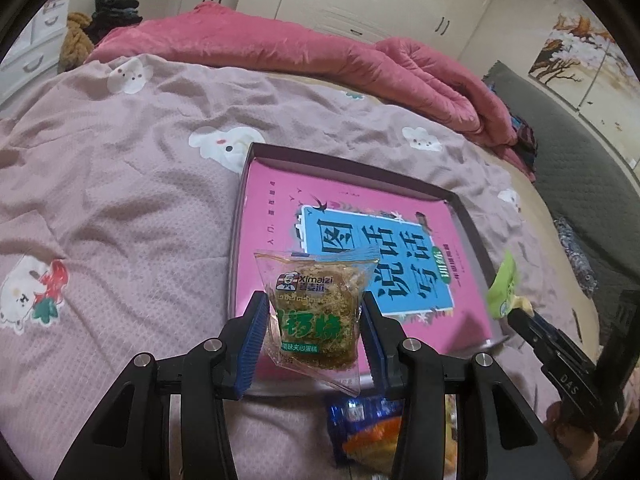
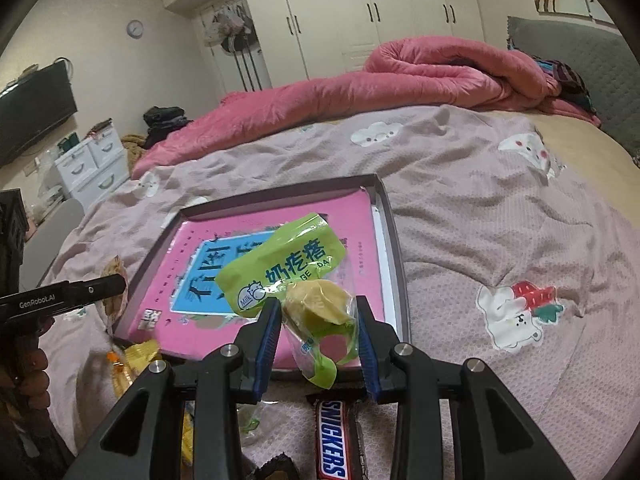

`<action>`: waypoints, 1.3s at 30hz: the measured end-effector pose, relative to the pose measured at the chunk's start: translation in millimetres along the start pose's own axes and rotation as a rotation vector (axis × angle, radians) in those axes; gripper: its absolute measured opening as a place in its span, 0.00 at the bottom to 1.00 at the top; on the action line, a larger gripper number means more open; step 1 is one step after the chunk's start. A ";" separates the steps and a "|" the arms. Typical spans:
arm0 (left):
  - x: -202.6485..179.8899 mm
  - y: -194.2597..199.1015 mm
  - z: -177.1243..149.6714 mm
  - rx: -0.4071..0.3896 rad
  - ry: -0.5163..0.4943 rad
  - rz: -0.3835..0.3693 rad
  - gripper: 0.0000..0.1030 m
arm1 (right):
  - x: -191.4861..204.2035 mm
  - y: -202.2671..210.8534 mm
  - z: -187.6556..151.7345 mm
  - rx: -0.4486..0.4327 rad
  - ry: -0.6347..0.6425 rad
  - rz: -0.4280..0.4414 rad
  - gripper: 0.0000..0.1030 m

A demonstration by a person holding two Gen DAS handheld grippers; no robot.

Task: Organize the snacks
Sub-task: 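Lift and carry the pastry bag with left gripper while right gripper carries green bag to tray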

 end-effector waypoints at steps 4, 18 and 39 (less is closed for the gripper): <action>-1.3 -12.5 -2.5 0.019 -0.008 0.005 0.45 | 0.9 -7.9 -1.4 0.020 0.003 -0.023 0.35; -3.8 -27.2 -11.2 0.039 -0.036 0.015 0.45 | 3.3 -23.9 -6.8 0.069 0.010 -0.068 0.35; -3.8 -43.0 -0.8 0.034 -0.043 0.034 0.45 | 8.5 -43.0 -3.7 0.115 0.040 -0.123 0.36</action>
Point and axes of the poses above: each gripper's, at about its wrist camera, not at the fingertips, and y roughly against the way its jaws point, x to its left, z to its top, the point moved 2 cm from there along -y, roughly the way its jaws point, and after that the axes turned 1 degree about y, right-handed, at the moved point
